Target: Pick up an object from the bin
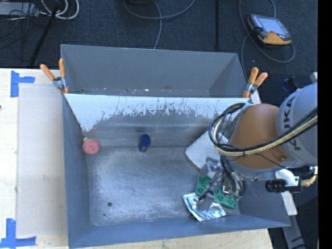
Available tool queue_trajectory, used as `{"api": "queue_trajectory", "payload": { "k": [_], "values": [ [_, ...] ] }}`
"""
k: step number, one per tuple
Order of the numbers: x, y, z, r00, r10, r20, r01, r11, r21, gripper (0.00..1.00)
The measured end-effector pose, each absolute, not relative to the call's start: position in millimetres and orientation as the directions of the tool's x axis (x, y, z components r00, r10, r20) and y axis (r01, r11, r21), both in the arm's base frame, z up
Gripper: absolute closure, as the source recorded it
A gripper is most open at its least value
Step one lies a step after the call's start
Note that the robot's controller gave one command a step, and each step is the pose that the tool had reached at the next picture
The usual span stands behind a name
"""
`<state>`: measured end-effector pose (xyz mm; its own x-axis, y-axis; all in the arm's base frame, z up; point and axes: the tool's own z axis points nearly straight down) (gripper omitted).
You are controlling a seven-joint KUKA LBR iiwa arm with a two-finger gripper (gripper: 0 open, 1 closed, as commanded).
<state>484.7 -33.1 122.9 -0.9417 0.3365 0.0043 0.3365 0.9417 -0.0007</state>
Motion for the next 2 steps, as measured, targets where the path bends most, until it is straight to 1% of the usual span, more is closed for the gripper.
{"api": "queue_trajectory", "payload": {
  "k": [1,2],
  "values": [
    [537.7,-77.0,69.9,-0.949,0.315,0.005,0.315,0.949,0.005,0.0],
    [511.2,-122.2,71.8,-0.886,0.464,0.015,0.464,0.886,0.008,0.0]
  ]
}}
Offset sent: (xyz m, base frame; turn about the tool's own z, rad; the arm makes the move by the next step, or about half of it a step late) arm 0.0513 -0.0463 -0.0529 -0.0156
